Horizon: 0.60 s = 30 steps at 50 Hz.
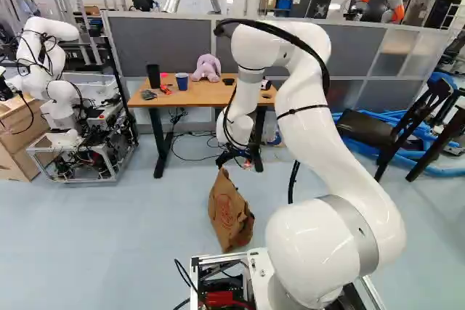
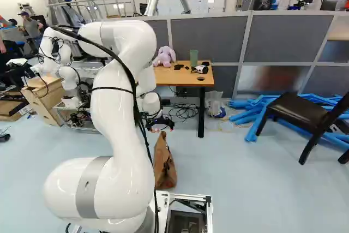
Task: Pick up the bag on the ground and place it on the table
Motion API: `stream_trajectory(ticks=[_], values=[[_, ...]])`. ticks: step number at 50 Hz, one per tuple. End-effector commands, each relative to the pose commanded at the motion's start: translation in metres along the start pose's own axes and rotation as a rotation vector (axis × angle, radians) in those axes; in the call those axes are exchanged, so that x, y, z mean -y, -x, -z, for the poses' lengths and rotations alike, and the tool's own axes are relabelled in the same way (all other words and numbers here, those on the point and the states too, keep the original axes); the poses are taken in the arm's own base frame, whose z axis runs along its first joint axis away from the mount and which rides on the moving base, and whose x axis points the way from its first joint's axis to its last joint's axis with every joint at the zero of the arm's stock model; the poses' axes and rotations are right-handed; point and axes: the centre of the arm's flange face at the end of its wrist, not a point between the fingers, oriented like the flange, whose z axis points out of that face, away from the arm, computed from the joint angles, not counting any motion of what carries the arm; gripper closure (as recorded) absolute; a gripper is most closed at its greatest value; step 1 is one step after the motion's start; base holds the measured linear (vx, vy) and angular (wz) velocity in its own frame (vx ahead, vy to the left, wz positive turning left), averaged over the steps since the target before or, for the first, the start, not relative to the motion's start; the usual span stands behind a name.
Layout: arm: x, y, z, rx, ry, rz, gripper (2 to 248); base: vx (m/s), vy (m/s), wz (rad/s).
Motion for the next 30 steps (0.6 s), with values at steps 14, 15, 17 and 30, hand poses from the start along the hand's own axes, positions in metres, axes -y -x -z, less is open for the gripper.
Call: stream_trajectory(ticks=[14, 15, 17, 30], values=[[0.0, 0.001, -0.021, 0.019, 0.0, 0.0, 3, 0.0, 0.0, 0.0], [0.0, 0.001, -0.022, 0.02, 0.0, 0.0, 3, 0.0, 0.0, 0.0], [0.0, 0.001, -0.025, 0.023, 0.0, 0.0, 3, 0.0, 0.0, 0.0], [0.0, 0.002, -0.045, 0.038, 0.0, 0.0, 3, 0.0, 0.0, 0.0]])
